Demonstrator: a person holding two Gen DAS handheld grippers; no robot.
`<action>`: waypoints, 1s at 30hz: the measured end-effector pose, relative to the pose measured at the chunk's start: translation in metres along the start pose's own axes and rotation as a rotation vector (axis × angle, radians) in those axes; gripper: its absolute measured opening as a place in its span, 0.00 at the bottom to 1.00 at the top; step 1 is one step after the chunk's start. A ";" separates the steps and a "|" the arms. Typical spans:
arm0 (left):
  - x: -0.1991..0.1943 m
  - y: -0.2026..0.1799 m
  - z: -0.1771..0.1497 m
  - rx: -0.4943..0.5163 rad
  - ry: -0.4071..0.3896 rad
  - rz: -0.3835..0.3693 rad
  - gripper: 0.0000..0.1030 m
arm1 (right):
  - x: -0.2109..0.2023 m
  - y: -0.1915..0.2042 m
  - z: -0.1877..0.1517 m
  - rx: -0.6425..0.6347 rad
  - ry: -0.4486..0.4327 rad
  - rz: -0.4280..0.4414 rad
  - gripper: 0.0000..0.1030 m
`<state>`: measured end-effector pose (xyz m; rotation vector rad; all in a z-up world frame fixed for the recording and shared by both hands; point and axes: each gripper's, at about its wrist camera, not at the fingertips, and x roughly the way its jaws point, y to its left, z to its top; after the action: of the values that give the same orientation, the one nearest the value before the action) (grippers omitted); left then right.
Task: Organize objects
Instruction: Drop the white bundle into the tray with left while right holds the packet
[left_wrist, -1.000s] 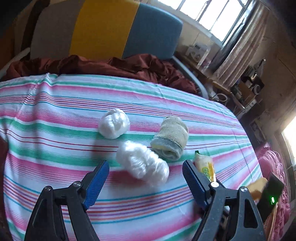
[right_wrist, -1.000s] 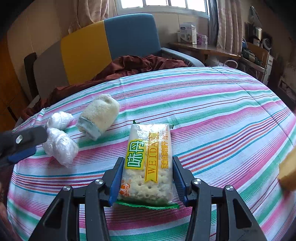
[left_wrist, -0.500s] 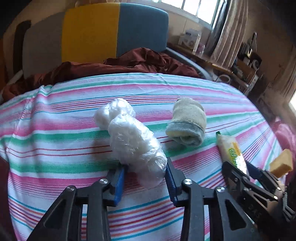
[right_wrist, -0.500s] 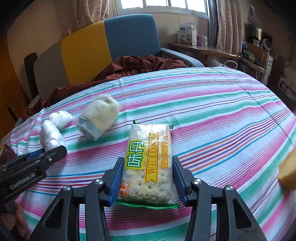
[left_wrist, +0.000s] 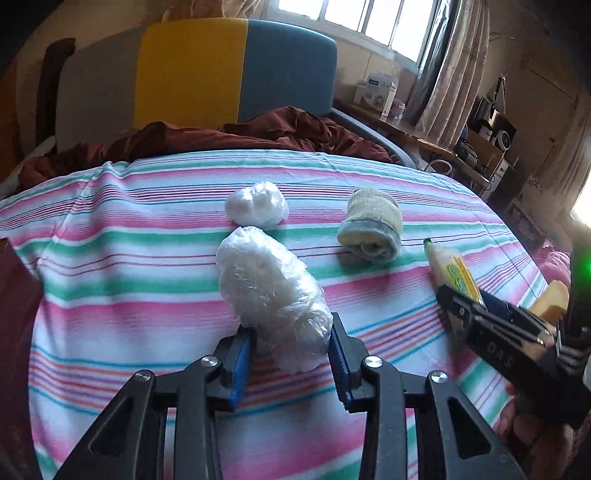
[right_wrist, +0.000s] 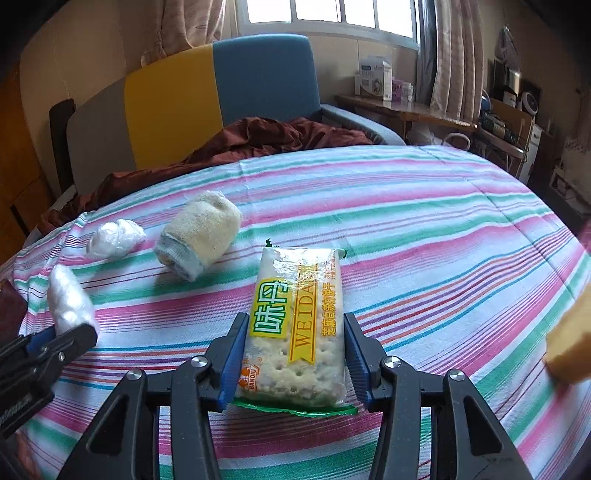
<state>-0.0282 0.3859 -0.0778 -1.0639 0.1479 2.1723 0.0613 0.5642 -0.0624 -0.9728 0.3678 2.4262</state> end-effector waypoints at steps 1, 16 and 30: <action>-0.003 0.001 -0.002 0.001 -0.007 0.000 0.36 | -0.003 0.001 0.000 -0.005 -0.012 0.005 0.48; -0.049 -0.010 -0.036 0.148 -0.074 -0.008 0.36 | -0.033 0.029 -0.018 -0.049 -0.074 0.049 0.48; -0.117 0.004 -0.070 0.174 -0.074 -0.101 0.36 | -0.041 0.057 -0.033 -0.141 -0.078 0.044 0.48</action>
<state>0.0633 0.2929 -0.0386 -0.8733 0.2397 2.0634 0.0748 0.4880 -0.0530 -0.9338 0.1949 2.5501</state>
